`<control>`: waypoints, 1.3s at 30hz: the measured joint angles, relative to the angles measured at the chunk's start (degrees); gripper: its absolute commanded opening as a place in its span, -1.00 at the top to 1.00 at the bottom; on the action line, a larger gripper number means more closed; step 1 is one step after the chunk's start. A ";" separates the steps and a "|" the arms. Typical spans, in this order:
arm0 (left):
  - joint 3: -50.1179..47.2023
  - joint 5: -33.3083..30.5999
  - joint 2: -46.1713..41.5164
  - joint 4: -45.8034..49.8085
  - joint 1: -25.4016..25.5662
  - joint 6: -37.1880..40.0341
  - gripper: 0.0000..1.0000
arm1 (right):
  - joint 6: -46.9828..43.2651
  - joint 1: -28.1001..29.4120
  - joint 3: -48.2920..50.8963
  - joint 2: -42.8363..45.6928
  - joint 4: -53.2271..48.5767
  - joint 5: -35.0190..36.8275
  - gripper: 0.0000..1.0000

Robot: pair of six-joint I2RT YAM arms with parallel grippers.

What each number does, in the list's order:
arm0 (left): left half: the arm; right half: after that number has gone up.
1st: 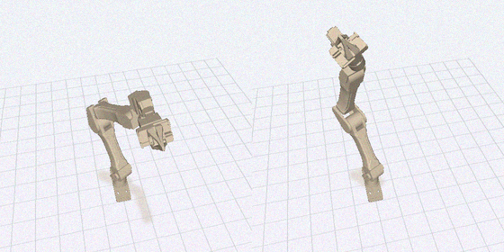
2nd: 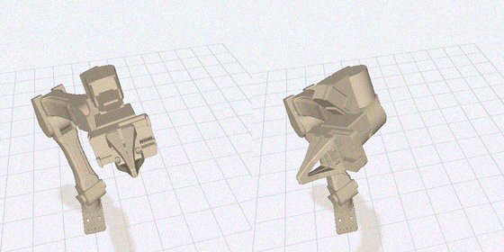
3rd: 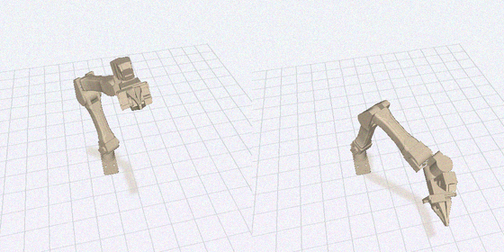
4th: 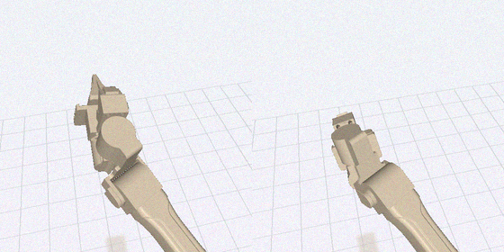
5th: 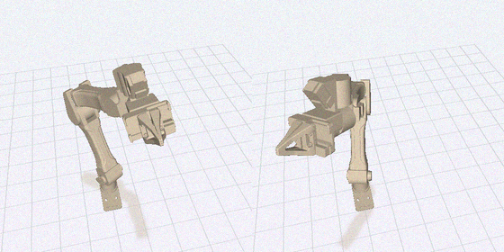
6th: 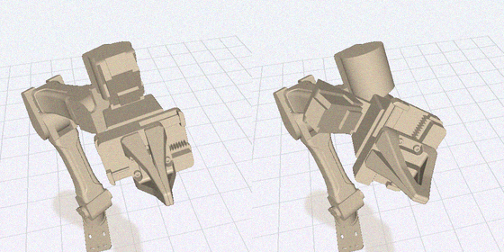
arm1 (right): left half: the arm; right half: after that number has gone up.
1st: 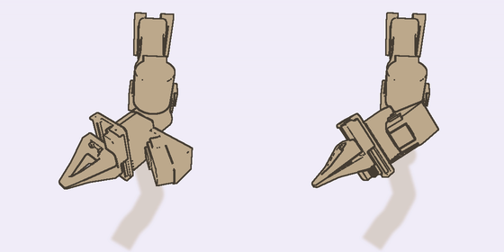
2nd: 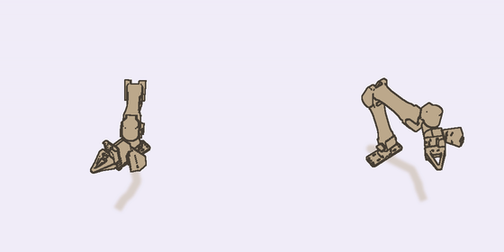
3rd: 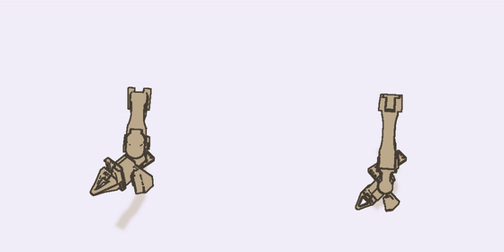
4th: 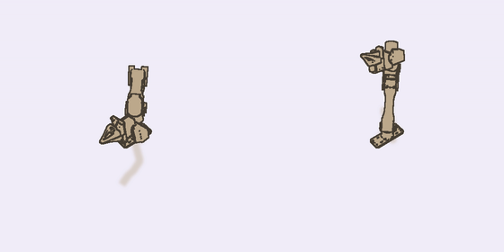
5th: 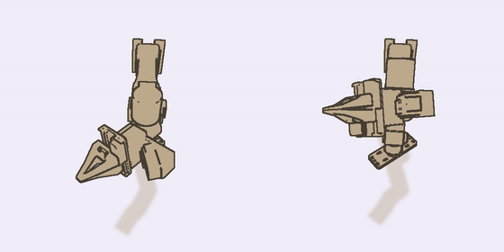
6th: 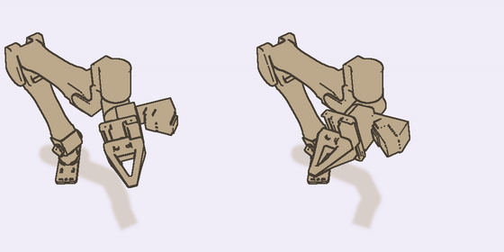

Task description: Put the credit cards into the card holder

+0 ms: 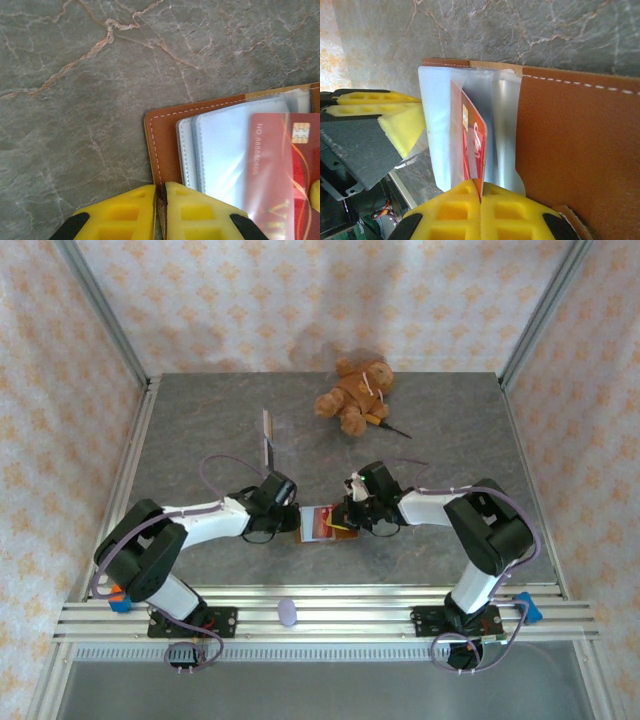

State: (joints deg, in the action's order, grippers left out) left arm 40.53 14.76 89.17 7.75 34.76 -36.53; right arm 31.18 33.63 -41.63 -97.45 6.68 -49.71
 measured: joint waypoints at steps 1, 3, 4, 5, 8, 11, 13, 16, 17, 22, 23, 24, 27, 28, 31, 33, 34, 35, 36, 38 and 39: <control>0.31 0.00 0.39 0.04 0.00 0.02 0.78 | -0.11 0.00 -0.17 0.00 -0.26 -0.02 0.83; 0.92 -0.17 0.90 0.04 0.00 0.15 0.82 | -0.44 -0.02 -0.52 0.00 -1.03 0.07 0.71; 1.11 -0.24 1.11 0.02 0.00 0.24 0.83 | -0.81 0.00 -0.70 0.00 -1.64 0.28 0.66; 1.18 -0.31 1.14 -0.02 0.00 0.42 0.83 | -1.07 0.00 -0.76 0.00 -2.14 0.44 0.61; 1.36 -0.66 1.22 0.11 0.00 0.68 0.84 | -2.23 0.09 -1.27 -0.04 -4.48 0.85 0.45; 1.73 -1.20 1.44 0.33 0.02 1.25 0.84 | -3.37 0.15 -2.69 -0.11 -7.02 1.16 0.44; 1.86 -1.75 1.53 0.37 0.02 1.86 0.84 | -3.98 0.09 -3.39 -0.11 -8.37 1.49 0.43; 2.16 -1.97 1.73 0.59 0.02 2.38 0.85 | -4.87 0.09 -3.85 -0.11 -10.05 1.95 0.54; 2.21 -2.03 1.81 0.57 0.02 2.58 0.85 | -5.03 0.09 -3.96 -0.11 -10.60 1.99 0.61; 2.62 -2.21 2.23 0.70 0.02 2.99 0.86 | -5.88 0.07 -4.48 -0.61 -12.00 2.16 0.97; 2.62 -2.21 2.23 0.70 0.02 3.10 0.85 | -5.79 0.07 -4.52 -0.81 -12.02 2.14 1.00; 2.67 -2.21 2.23 0.72 0.00 3.28 0.85 | -5.66 0.07 -4.52 -1.05 -12.02 2.14 1.00; 2.99 -2.25 2.49 0.87 0.00 3.65 0.85 | -5.51 0.07 -4.70 -1.64 -12.00 2.14 1.00; 3.04 -2.34 2.51 0.94 0.00 3.67 0.86 | -5.51 0.07 -4.90 -1.77 -12.02 2.12 1.00; 3.08 -2.40 2.51 1.01 0.02 3.72 0.86 | -5.49 0.07 -5.75 -2.32 -11.98 2.01 1.00; 3.28 -2.43 2.58 1.29 0.02 4.20 0.86 | -5.49 0.07 -6.36 -2.54 -11.98 1.95 1.00; 3.37 -2.45 2.62 1.46 0.02 4.59 0.86 | -5.49 0.09 -6.62 -2.54 -11.96 1.95 1.00; 3.41 -2.47 2.62 1.53 0.02 4.85 0.85 | -5.49 0.09 -6.82 -2.54 -11.96 1.95 1.00; 3.45 -2.49 2.62 1.62 0.02 5.05 0.85 | -5.49 0.09 -6.95 -2.54 -11.80 1.92 1.00; 3.48 -2.84 2.62 1.66 0.02 5.18 0.86 | -5.31 0.09 -7.13 -2.54 -11.67 1.92 0.99; 3.50 -2.97 2.62 1.66 0.00 5.18 0.85 | -5.29 0.09 -7.13 -2.54 -11.58 1.92 0.98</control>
State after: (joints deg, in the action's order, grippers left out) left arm 44.03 11.79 91.79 9.41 34.76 -31.35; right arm 25.89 33.71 -48.75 -99.98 -4.91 -47.79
